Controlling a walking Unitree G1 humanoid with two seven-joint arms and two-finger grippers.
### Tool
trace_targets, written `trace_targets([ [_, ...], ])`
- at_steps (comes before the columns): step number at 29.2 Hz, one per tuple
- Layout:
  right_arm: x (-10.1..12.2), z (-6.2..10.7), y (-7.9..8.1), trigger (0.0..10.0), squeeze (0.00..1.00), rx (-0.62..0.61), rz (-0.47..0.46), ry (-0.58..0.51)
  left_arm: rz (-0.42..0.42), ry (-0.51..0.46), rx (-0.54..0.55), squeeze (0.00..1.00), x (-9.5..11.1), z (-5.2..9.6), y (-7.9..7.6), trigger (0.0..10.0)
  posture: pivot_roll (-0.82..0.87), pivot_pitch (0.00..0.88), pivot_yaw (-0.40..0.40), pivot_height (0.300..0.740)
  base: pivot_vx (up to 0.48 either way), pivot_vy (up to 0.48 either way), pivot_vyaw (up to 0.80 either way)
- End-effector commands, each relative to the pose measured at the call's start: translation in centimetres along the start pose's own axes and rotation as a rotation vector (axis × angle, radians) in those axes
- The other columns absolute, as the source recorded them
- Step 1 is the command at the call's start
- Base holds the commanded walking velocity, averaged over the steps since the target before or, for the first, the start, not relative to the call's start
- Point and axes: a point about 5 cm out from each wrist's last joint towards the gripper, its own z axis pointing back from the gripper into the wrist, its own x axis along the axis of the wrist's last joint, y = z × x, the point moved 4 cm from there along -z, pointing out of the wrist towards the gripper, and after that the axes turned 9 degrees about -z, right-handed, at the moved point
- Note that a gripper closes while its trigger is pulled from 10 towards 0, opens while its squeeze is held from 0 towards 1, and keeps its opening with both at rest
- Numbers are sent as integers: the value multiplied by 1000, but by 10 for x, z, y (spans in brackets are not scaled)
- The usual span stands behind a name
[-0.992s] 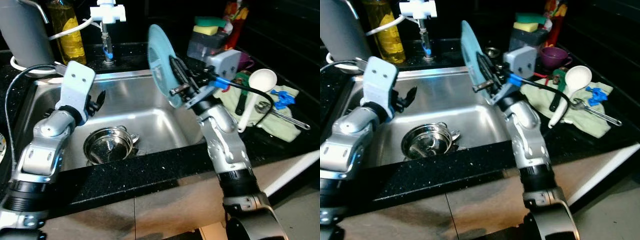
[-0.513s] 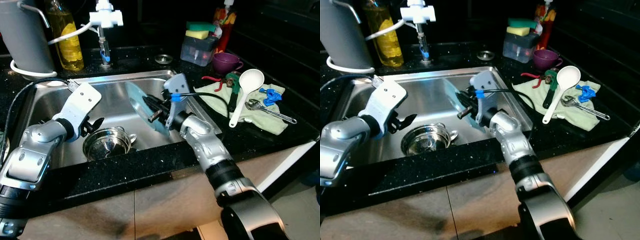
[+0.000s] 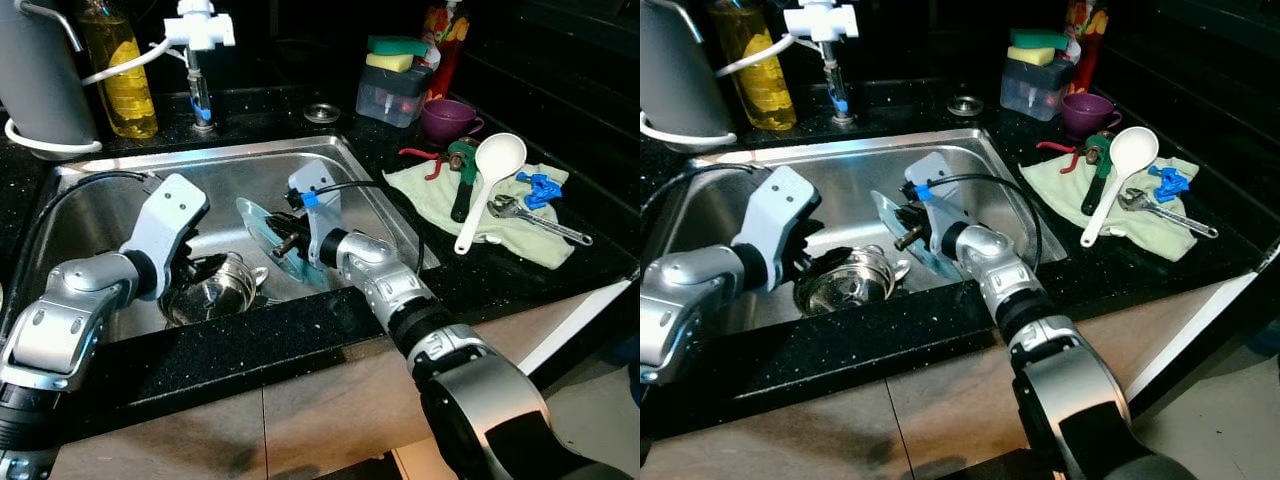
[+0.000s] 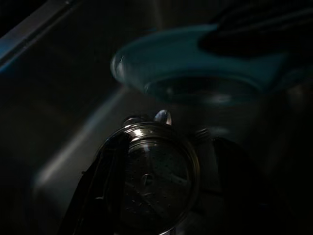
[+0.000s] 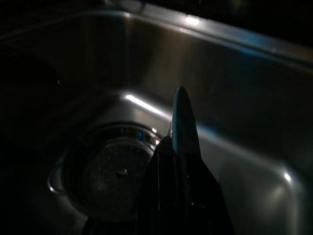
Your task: Kitchen organization
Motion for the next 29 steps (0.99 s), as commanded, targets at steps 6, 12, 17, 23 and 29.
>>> trace_targets([
  [6, -1, -3, 3, 10000, 192, 9, 41, 21, 5, 26, -13, 0, -4, 1, -3, 10000, -6, 171, -45, 740, 0, 0, 0],
  [12, -1, -2, 0, 10000, 0, -11, 65, 20, 4, 30, 9, 0, -4, 0, 1, 10000, -9, 167, -42, 740, 0, 0, 0],
  [17, 26, 2, -11, 10000, 0, -71, 20, -126, -11, 32, 66, 0, -4, -2, 7, 10000, -10, 162, -44, 740, 0, 0, 0],
  [23, 75, 22, -28, 10000, 0, -117, -134, -426, 81, -60, 230, 0, 12, -3, 28, 10000, -12, 159, -49, 740, 0, 0, 0],
  [29, 86, 69, -33, 10000, 0, -240, -234, -680, 262, -190, 391, 0, 23, -3, 29, 10000, -27, 158, -35, 740, 0, 0, 0],
])
